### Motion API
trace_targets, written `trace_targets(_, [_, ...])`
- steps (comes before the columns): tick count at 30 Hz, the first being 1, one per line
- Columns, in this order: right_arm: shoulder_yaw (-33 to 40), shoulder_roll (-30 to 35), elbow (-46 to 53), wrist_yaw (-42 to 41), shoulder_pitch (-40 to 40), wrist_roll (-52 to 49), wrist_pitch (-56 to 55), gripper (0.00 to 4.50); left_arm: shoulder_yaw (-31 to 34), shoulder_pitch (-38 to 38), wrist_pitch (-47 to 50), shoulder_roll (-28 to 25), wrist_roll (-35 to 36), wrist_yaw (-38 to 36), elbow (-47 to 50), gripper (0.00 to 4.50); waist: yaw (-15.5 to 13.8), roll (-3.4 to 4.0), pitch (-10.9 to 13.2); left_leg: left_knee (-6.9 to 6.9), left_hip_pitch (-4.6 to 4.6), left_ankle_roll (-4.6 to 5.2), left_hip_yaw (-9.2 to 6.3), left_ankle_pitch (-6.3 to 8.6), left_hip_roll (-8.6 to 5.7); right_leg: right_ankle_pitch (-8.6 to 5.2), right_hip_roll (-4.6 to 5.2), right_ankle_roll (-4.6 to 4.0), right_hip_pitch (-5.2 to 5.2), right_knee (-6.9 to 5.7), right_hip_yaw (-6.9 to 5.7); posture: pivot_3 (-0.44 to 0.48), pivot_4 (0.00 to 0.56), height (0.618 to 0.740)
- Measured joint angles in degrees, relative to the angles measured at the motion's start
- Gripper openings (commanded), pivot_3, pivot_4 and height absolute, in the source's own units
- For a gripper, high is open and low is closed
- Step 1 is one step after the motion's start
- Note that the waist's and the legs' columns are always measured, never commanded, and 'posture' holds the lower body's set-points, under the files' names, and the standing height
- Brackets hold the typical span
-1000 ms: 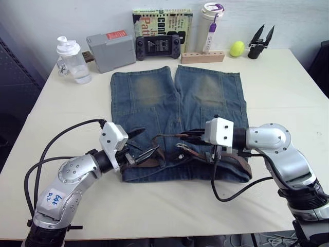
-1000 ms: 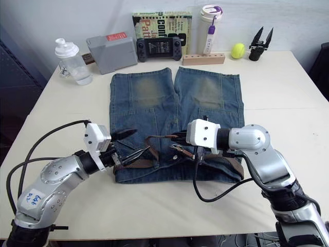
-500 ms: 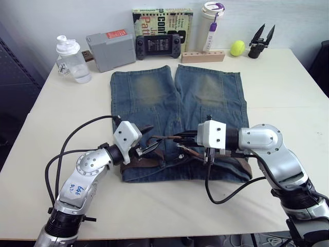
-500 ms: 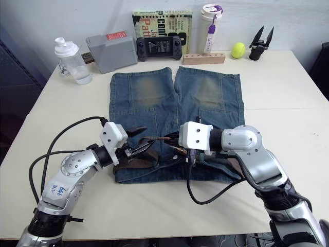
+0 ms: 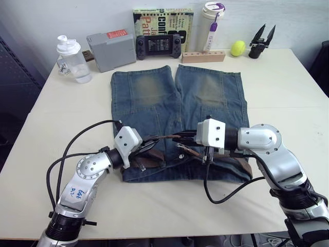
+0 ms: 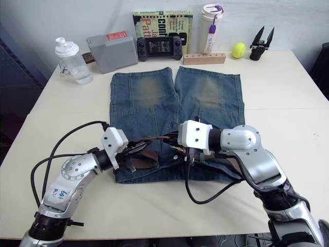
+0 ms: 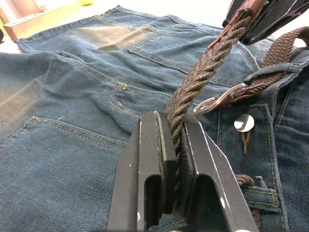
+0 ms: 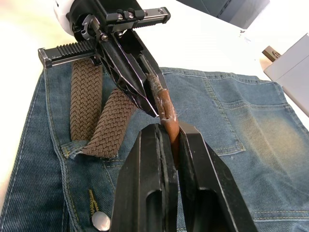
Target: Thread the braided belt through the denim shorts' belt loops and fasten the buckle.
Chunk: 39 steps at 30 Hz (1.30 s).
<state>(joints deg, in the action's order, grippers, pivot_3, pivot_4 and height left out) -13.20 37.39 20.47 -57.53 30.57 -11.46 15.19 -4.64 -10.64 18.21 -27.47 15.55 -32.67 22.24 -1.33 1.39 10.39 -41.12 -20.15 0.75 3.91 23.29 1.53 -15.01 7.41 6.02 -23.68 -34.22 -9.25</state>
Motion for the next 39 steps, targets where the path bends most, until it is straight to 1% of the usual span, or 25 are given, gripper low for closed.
trace_targets(3, [0.6,-0.5,0.0,1.1,0.0,-1.0,2.5,2.44,1.1,0.4,-0.1,0.4,0.5,0.0,0.4,0.0,0.0,0.0,0.0,0.0,0.0,0.0,0.0,0.0,0.01,0.0,0.0,0.0,0.0,0.0,0.0,0.0,0.15,0.726])
trace_targets(5, [1.5,-0.5,0.2,1.9,-0.1,-2.0,4.7,3.45,1.9,1.3,0.3,0.8,1.2,0.2,0.7,0.0,0.0,0.0,0.0,0.0,0.0,0.0,-0.01,0.0,0.01,0.0,0.01,0.0,0.0,0.0,0.0,0.0,0.15,0.726])
trace_targets(6, [2.3,-0.5,0.6,2.4,-0.3,-2.6,6.3,3.85,2.3,1.9,0.7,1.0,1.6,0.3,1.1,0.0,0.0,0.0,0.0,0.0,-0.01,0.0,-0.01,0.0,0.01,0.0,0.01,0.0,0.0,0.0,0.0,0.0,0.15,0.726])
trace_targets(7, [2.9,-0.3,1.1,2.9,-0.5,-3.0,7.5,4.43,2.5,2.3,1.0,1.1,1.9,0.4,1.4,0.0,0.0,0.0,0.0,0.0,-0.02,0.0,-0.02,0.0,0.01,0.0,0.01,0.0,0.0,0.0,0.0,0.0,0.15,0.726])
trace_targets(10, [4.5,0.2,3.3,3.8,-3.5,-4.5,10.8,4.48,2.6,2.8,1.7,0.9,2.1,0.4,2.3,0.0,-0.1,-0.01,0.0,-0.01,-0.02,0.0,-0.04,0.0,0.0,0.0,0.02,0.0,0.01,0.0,-0.01,0.0,0.15,0.726])
trace_targets(13, [4.4,0.4,3.8,4.7,-6.8,-4.1,11.3,4.48,2.4,4.1,1.7,-0.6,1.2,0.1,3.3,0.0,0.0,-0.01,0.0,0.01,-0.01,0.0,-0.03,0.0,0.0,0.0,0.01,0.0,0.0,0.0,0.01,0.0,0.15,0.726])
trace_targets(18, [1.5,-0.1,3.8,8.5,-8.4,1.0,10.7,4.48,2.4,5.0,4.6,0.0,1.1,1.4,4.1,0.0,0.0,-0.01,0.0,0.01,0.0,0.0,-0.03,0.0,0.01,0.0,0.0,0.0,-0.01,-0.01,0.02,0.0,0.15,0.726])
trace_targets(20, [-0.3,-0.8,2.8,12.7,-8.7,5.7,10.3,4.48,2.4,5.6,5.6,0.0,1.1,1.6,4.4,0.0,-0.1,-0.02,0.0,0.0,-0.02,0.0,-0.03,0.0,0.0,0.0,0.02,0.0,0.0,0.01,0.0,0.0,0.15,0.726])
trace_targets(24, [-0.6,-1.2,2.1,15.2,-11.2,8.0,11.3,4.48,2.4,5.6,6.5,0.0,1.2,2.0,5.0,0.0,-0.1,-0.02,0.0,0.0,-0.02,0.0,-0.03,0.0,0.0,0.0,0.01,0.0,0.0,0.01,0.0,0.0,0.15,0.726])
trace_targets(27, [0.0,-2.2,3.5,16.1,-13.5,7.4,12.9,4.48,2.5,5.6,6.9,0.0,1.2,2.0,5.8,0.0,0.0,-0.01,0.0,0.01,-0.02,-0.01,-0.02,0.0,0.01,0.0,-0.01,0.0,0.0,0.01,0.01,0.0,0.15,0.726])
trace_targets(32, [4.1,-2.6,9.1,16.1,-16.2,3.1,16.0,4.48,3.4,5.6,7.4,-0.1,1.6,1.9,6.2,0.0,0.0,-0.02,0.0,0.01,0.0,-0.01,-0.04,0.0,0.01,0.0,-0.01,0.0,0.0,0.01,0.03,0.0,0.15,0.726])
trace_targets(36, [7.7,-1.5,12.9,14.5,-20.0,-1.3,17.5,4.48,3.6,5.3,7.8,-0.3,2.1,1.2,6.1,0.0,-0.1,-0.02,0.0,0.04,-0.02,-0.01,-0.05,0.0,0.0,0.0,0.0,0.0,0.0,0.04,0.01,0.0,0.15,0.726])
trace_targets(39, [7.7,0.8,14.5,13.0,-22.6,-1.9,17.3,4.48,3.9,4.7,7.9,-0.8,2.3,0.3,6.0,0.0,-0.1,-0.02,0.0,0.03,0.0,-0.01,-0.04,0.0,0.0,0.0,0.0,0.0,0.0,0.02,0.04,0.0,0.15,0.726])
